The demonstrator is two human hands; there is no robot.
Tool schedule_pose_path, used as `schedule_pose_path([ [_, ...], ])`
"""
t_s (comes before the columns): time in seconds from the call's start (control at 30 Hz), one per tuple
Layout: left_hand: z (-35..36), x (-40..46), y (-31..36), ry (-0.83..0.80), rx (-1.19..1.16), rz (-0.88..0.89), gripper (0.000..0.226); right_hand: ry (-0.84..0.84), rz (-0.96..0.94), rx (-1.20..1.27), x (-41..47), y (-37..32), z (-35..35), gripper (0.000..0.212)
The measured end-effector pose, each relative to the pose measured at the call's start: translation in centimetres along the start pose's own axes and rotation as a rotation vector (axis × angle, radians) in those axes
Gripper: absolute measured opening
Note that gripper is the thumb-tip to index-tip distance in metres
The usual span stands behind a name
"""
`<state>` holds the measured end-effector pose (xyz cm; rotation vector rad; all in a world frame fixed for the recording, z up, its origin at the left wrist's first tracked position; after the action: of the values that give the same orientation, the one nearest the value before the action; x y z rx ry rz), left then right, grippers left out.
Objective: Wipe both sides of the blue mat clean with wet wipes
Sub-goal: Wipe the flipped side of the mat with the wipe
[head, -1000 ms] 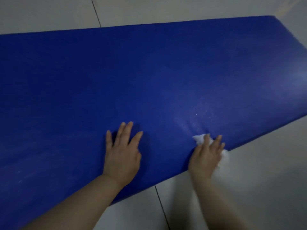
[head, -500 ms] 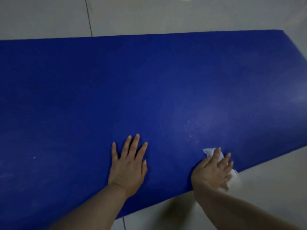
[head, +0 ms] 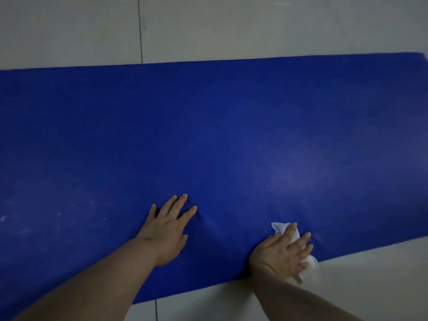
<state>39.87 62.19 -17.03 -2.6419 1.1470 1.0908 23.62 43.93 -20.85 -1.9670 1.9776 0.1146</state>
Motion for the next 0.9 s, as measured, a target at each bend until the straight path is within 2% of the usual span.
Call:
schedule_pose_path([
  [0.13, 1.1, 0.0, -0.3, 0.137, 0.068, 0.024, 0.065, 0.0, 0.003, -0.019, 0.4, 0.2, 0.2, 0.054],
  [0.23, 2.3, 0.0, 0.4, 0.346, 0.066, 0.018, 0.069, -0.016, -0.094, 0.042, 0.4, 1.2, -0.1, 0.051],
  [0.33, 3.6, 1.6, 2.3, 0.602, -0.009, 0.017, 0.043, 0.015, -0.209, 0.109, 2.0, 3.1, -1.3, 0.048],
  [0.37, 3.4, 2.2, 3.4, 0.654, -0.022, 0.036, 0.038, 0.057, -0.205, 0.121, 3.9, 3.6, -1.9, 0.048],
  [0.4, 3.2, 2.6, 4.5, 0.687, -0.042, 0.053, 0.042, 0.092, -0.169, 0.126, 6.1, 4.0, -2.6, 0.048],
  [0.53, 4.8, 4.2, 6.1, 0.654, -0.028, 0.057, 0.059, 0.062, 0.038, 0.07, 11.6, 4.4, -4.6, 0.05],
  [0.63, 5.6, 4.2, 6.1, 0.625, 0.015, 0.069, 0.061, 0.04, 0.018, 0.038, 11.0, 4.3, -4.5, 0.051],
  [0.9, 4.5, 4.0, 6.4, 0.51, -0.029, 0.067, 0.065, -0.121, 0.111, 0.021, 5.3, 2.4, -3.6, 0.055],
])
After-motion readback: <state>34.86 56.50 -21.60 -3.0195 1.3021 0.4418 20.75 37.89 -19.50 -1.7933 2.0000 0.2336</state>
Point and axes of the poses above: each hand's wrist, its own x-axis towards the middle knuckle, its own z-axis out of the palm, y = z × x, the point moved 2 cm from there along x, towards the middle knuckle, and after that the axes turned 2 degrees about y, right-handed, at the moved point
